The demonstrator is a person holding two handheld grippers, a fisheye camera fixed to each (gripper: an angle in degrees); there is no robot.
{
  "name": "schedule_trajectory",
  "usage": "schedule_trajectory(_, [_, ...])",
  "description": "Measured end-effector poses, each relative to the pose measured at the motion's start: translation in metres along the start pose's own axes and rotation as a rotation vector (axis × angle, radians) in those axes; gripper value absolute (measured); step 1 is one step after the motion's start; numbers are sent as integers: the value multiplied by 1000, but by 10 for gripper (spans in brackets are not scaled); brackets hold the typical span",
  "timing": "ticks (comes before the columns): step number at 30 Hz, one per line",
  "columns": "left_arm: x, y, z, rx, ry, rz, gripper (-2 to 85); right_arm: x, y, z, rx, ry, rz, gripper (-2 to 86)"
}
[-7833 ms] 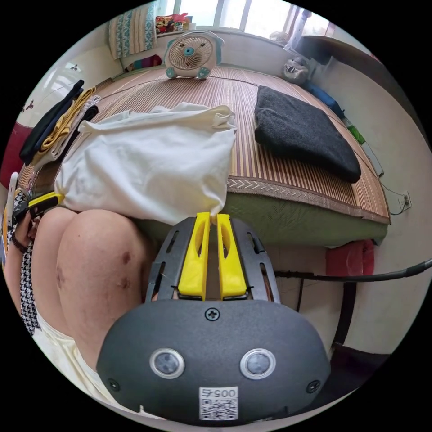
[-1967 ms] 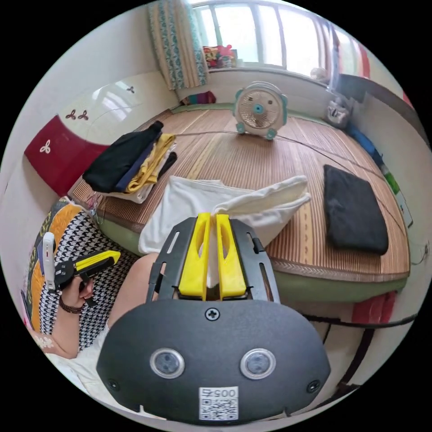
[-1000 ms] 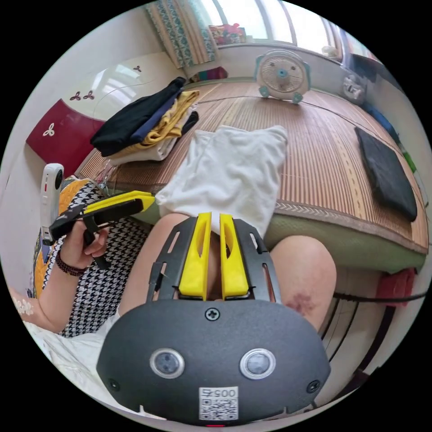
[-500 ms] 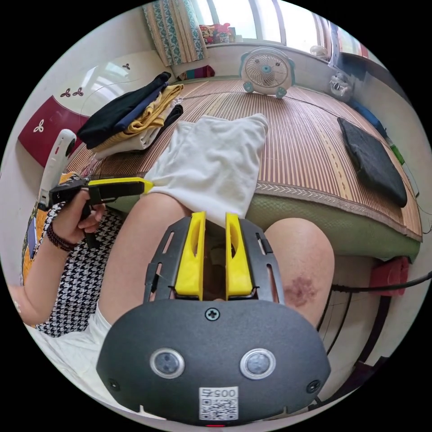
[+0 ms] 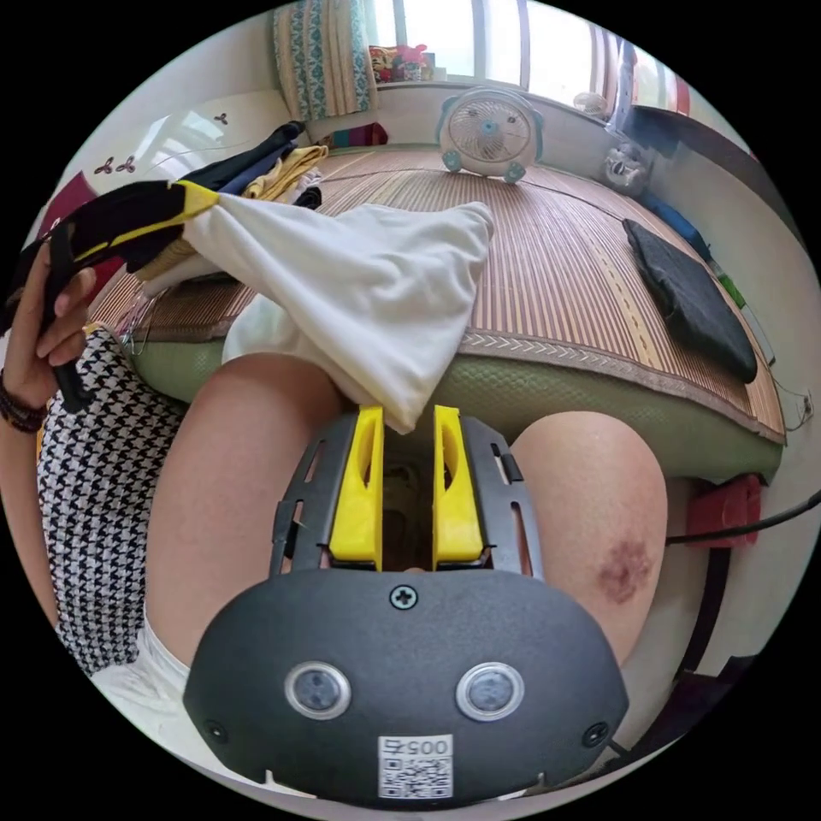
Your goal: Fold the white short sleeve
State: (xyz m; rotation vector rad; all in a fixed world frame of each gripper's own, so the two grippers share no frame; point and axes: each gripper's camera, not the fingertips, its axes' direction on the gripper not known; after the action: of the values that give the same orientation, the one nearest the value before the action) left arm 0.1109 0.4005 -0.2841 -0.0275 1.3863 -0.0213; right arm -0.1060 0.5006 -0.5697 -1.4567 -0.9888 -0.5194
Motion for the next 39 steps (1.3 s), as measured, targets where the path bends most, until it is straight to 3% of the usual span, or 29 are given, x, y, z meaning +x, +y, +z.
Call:
schedule_trajectory(5, [-2,21,3,-36,-55,-17,6,15,2,-1,13,-69,46,5])
schedule_trajectory(12, [-14,73,77,-266,-147,-80,4,12,-6,16,-62,-36,20,-3])
schedule_trajectory(21, [-6,72,78,-245,-134,-109,4,10,-12,-20,10,-105,-15,63])
schedule_trajectory(29, [21,66,49,-155,-112,-91,3,-18,-108,-38,133,-243,-67,111])
schedule_trajectory(35, [42,63,52,-181,-150,-55,2,-70,-194,28,2,-265,-118,117])
schedule_trajectory(39, [42,67,53,-197,-102,-75,0,-98,-221,76,-103,-111,-196,108])
